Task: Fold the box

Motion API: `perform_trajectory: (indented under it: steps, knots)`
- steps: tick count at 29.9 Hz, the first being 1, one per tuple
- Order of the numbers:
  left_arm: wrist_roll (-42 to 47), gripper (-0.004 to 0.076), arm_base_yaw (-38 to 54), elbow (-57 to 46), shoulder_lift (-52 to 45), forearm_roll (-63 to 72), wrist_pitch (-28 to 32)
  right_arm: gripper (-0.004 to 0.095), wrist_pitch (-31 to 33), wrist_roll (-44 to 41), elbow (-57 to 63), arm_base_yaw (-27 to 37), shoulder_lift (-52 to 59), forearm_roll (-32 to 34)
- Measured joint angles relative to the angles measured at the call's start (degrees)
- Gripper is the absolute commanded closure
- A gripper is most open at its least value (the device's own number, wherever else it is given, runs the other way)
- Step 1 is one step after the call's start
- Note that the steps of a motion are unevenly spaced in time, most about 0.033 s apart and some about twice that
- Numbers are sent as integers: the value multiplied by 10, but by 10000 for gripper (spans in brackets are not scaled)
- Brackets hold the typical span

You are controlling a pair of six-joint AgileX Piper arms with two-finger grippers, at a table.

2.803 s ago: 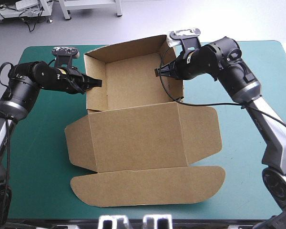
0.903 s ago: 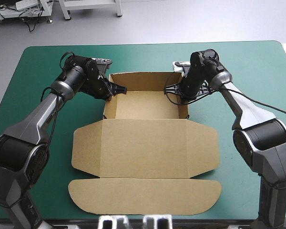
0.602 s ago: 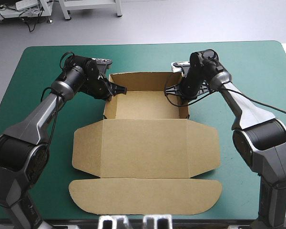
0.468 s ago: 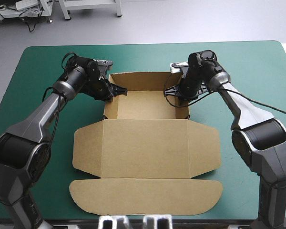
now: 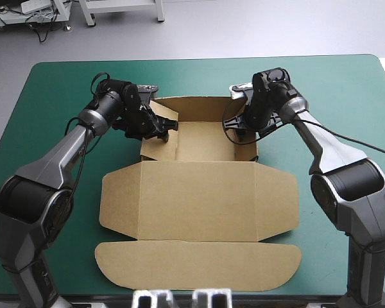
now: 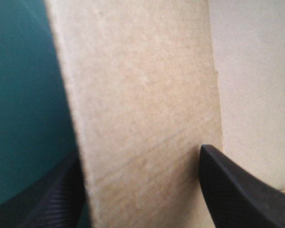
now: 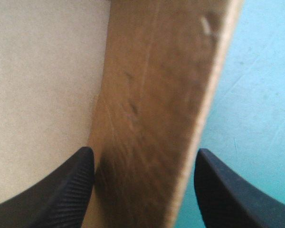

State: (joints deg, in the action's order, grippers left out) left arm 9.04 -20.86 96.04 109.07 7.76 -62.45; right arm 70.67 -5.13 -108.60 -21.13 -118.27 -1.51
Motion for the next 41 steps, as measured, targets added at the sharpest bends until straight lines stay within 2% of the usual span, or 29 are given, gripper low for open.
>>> perform_trajectory:
  steps: [5, 13, 18, 22, 25, 30, 36, 41]
  knots:
    - [2, 232, 0, 18, 2, -7, -9, 332, 0, 0, -16, 0, 14, 2]
    - [2, 232, -2, 129, 2, -58, -78, 333, 2, 1, -54, 0, 49, 2]
    - [2, 241, -2, 184, -11, -70, -87, 333, 4, 8, -57, 0, 90, 22]
    - [2, 323, -2, 202, -48, -39, -90, 333, 7, 0, -57, 0, 135, 28]
    - [-1, 450, -2, 202, -94, -12, -93, 333, 8, -2, -57, 0, 167, 23]
    - [-27, 716, -2, 203, -202, -1, -93, 333, 8, -12, -57, 0, 199, 19]
    - [-69, 734, -2, 162, -337, -18, -93, 333, 8, -31, -39, 0, 196, 15]
    - [-74, 734, -2, 27, -461, -55, -94, 333, 8, -33, -25, 0, 161, 5]
